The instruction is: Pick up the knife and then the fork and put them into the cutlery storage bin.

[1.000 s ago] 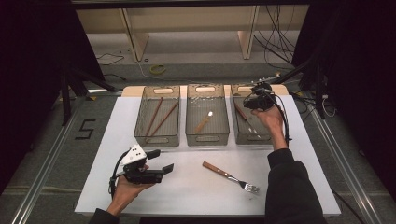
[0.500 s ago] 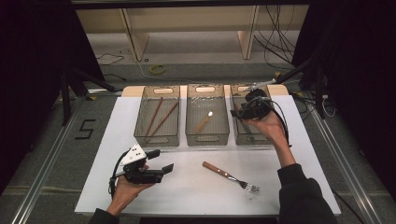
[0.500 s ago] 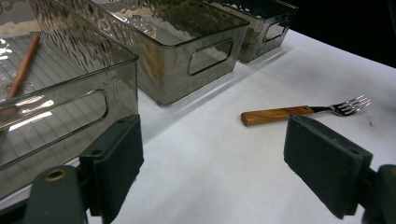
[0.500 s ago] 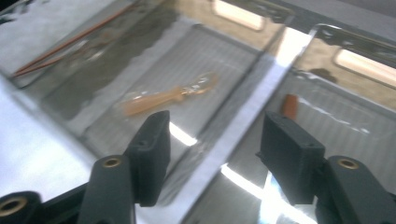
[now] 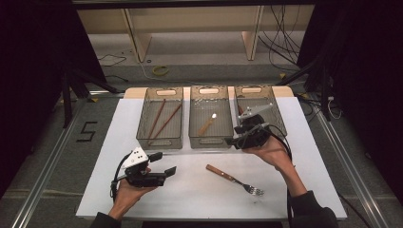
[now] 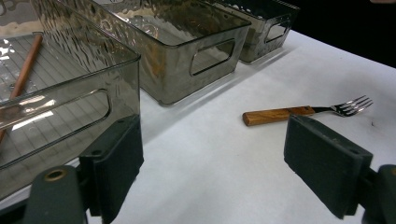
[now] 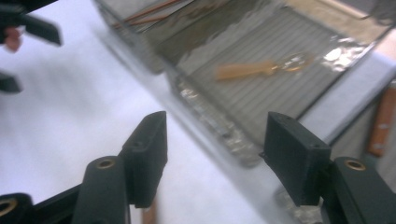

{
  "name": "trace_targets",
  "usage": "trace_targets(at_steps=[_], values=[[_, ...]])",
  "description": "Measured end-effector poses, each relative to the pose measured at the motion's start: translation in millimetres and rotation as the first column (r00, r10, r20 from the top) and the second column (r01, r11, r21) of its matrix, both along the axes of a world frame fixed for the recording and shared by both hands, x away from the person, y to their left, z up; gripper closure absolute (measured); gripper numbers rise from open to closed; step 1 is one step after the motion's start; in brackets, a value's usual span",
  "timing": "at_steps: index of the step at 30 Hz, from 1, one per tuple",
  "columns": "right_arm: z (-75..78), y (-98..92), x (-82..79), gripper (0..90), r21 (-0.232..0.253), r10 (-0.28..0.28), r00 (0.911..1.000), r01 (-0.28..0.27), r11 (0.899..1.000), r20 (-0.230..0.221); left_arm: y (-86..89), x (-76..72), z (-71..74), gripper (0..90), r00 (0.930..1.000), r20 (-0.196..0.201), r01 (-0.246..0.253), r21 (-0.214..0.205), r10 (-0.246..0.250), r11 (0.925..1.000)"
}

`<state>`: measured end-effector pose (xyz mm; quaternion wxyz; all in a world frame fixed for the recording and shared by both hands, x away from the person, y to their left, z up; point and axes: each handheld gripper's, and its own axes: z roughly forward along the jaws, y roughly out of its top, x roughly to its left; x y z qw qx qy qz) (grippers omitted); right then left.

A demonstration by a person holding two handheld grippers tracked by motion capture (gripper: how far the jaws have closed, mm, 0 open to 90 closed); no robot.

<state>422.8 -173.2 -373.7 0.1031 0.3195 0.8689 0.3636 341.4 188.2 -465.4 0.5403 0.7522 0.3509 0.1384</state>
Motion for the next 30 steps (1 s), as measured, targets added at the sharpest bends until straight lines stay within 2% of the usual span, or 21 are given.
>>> trace_targets(at_steps=[2, 4, 11, 20, 22, 30], values=[[-4.6, 1.2, -4.2, 40.7, -0.027, 0.016, 0.9998, -0.016, 1.000, -0.012, -0.1, -0.4, -0.2, 19.1, 1.0000, 0.000, 0.001, 0.002, -0.001, 1.0000], [-8.9, 1.6, -6.7, 41.1, -0.029, 0.025, 0.9994, -0.025, 0.999, -0.026, 0.1, -0.2, 0.1, 19.1, 1.0000, 0.002, -0.001, 0.002, 0.001, 1.0000], [-23.3, 5.6, -14.9, 41.3, -0.084, 0.063, 0.9958, -0.069, 0.994, -0.067, -0.3, -0.2, 0.3, 19.1, 1.0000, 0.002, -0.004, -0.007, 0.004, 1.0000], [-38.3, 11.7, -20.0, 40.3, -0.138, 0.107, 0.9856, -0.125, 0.983, -0.131, 0.1, -0.6, 0.6, 19.1, 1.0000, 0.008, -0.004, -0.003, 0.004, 1.0000], [-42.3, 14.3, -22.6, 40.1, -0.147, 0.128, 0.9803, -0.150, 0.978, -0.151, 0.0, -0.5, 0.9, 19.1, 0.9999, 0.011, -0.003, -0.004, 0.003, 1.0000], [-58.7, 25.9, -29.5, 41.2, -0.251, 0.147, 0.9646, -0.201, 0.947, -0.219, -0.3, -1.0, 0.6, 19.1, 1.0000, 0.008, -0.002, 0.001, 0.002, 1.0000]])
